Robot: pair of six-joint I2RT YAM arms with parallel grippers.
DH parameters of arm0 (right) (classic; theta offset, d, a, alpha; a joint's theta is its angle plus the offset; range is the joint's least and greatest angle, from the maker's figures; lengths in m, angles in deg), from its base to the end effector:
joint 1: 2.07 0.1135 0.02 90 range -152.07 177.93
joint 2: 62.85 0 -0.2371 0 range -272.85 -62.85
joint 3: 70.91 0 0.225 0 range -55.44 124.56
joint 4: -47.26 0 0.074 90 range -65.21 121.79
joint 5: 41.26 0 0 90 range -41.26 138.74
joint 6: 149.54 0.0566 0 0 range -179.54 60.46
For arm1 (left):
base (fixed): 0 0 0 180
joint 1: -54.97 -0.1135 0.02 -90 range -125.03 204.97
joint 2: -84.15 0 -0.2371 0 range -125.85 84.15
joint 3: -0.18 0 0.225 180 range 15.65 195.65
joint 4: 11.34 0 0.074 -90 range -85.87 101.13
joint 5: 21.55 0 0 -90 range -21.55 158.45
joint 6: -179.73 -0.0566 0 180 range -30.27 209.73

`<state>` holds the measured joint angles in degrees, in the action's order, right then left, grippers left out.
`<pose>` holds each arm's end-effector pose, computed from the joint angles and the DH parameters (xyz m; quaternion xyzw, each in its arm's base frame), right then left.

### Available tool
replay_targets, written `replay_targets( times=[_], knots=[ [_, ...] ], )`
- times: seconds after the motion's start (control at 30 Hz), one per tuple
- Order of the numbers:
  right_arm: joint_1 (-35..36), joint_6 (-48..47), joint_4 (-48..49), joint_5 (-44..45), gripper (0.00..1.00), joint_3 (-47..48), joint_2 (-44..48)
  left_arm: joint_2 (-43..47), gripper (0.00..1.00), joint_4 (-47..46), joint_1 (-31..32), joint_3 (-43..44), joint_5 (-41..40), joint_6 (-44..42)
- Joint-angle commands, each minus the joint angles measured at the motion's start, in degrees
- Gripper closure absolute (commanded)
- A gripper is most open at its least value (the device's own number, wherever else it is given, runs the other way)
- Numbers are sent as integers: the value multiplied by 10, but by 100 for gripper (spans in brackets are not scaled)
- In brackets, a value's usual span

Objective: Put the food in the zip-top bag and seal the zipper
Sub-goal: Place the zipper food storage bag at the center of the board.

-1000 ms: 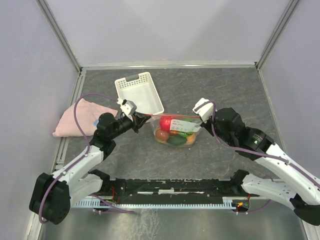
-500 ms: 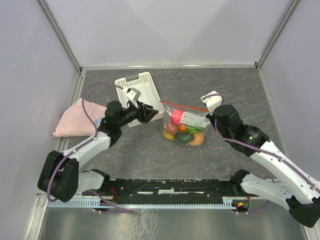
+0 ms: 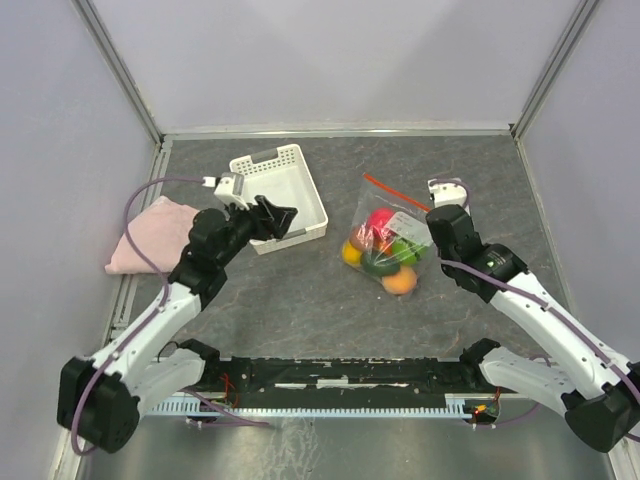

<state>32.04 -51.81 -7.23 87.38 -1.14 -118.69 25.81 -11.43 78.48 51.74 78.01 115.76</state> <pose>0.1813 0.0801 0.2870 -0.0609 0.8662 -0.1398 0.4759 0.2236 -0.1075 0.2736 0.0390 0.7456 -0.3340 0.5753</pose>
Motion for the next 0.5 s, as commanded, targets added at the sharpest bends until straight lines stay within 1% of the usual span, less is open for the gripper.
replay_targets(
  times=[0.0,0.1,0.17,0.23,0.3,0.33,0.47],
  knots=[
    [-6,113,9,68,94,-39,0,102,17,91,1,-7,-72,83],
    [-12,159,28,92,95,-72,-1,167,11,150,1,-3,-80,88],
    [-15,195,36,113,95,-92,-3,213,10,201,1,9,-93,73],
    [-16,220,39,130,94,-109,-3,255,8,259,2,21,-123,51],
    [-19,234,49,146,93,-126,0,299,4,309,1,28,-166,36],
    [-20,240,57,148,93,-135,2,320,1,325,1,27,-183,28],
    [-26,264,70,158,89,-157,6,398,0,338,2,11,-194,-23]
  ],
)
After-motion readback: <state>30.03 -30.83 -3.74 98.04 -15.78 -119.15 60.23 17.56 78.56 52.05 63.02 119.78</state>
